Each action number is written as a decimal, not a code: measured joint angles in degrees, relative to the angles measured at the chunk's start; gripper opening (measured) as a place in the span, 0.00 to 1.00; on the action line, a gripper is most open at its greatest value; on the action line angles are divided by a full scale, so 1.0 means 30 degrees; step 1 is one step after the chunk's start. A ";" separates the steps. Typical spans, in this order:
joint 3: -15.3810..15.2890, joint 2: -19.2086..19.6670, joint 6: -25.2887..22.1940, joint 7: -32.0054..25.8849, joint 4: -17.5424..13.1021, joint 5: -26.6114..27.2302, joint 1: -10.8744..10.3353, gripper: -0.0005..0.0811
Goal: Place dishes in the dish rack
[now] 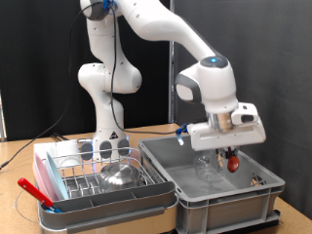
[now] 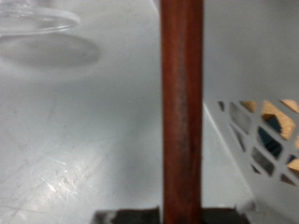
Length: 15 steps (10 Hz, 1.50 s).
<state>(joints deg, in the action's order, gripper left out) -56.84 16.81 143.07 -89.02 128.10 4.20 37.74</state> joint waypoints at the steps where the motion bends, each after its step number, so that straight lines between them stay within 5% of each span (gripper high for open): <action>1: -0.0608 -0.0722 -0.0735 -0.0672 -0.0063 0.1034 0.0799 0.11; 3: -0.1392 -0.2195 -0.2260 -0.1971 -0.0193 0.2859 0.2037 0.11; 6: -0.1593 -0.4353 -0.4872 -0.3196 -0.0427 0.4862 0.2915 0.10; 8: -0.1547 -0.4137 -0.5651 -0.3188 -0.0522 0.5086 0.2944 0.10; 13: 0.0028 -0.2763 -1.3387 -0.1761 -0.3753 0.7925 0.4564 0.10; 15: 0.0582 -0.2466 -1.5275 -0.2891 -0.4588 0.8138 0.5453 0.10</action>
<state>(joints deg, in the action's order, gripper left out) -55.09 9.41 97.24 -97.69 114.34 28.61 54.10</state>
